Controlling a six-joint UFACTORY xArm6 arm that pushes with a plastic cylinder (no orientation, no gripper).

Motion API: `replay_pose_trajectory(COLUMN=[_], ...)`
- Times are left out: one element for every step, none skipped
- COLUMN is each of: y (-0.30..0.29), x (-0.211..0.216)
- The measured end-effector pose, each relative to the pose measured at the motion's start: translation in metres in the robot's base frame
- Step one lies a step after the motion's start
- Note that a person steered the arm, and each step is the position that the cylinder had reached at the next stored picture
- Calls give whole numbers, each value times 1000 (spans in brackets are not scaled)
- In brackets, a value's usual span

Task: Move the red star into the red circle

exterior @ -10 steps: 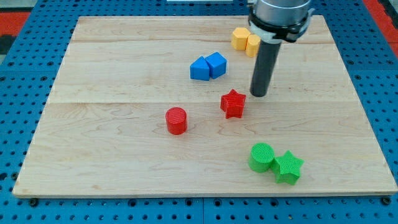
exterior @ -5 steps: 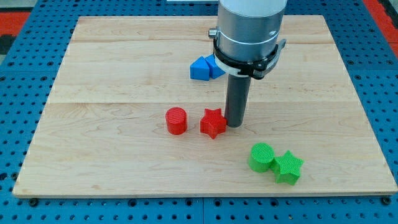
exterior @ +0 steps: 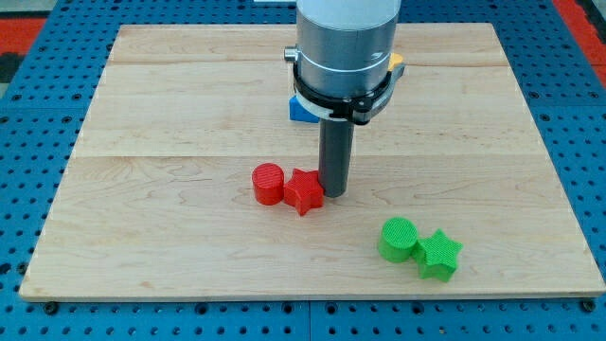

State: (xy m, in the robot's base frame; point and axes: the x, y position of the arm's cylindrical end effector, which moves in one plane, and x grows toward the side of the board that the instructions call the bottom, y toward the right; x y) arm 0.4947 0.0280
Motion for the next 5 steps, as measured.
replay_pose_trajectory(y=[-4, -4, -4, -5, -8], x=[1, 1, 1, 1, 1])
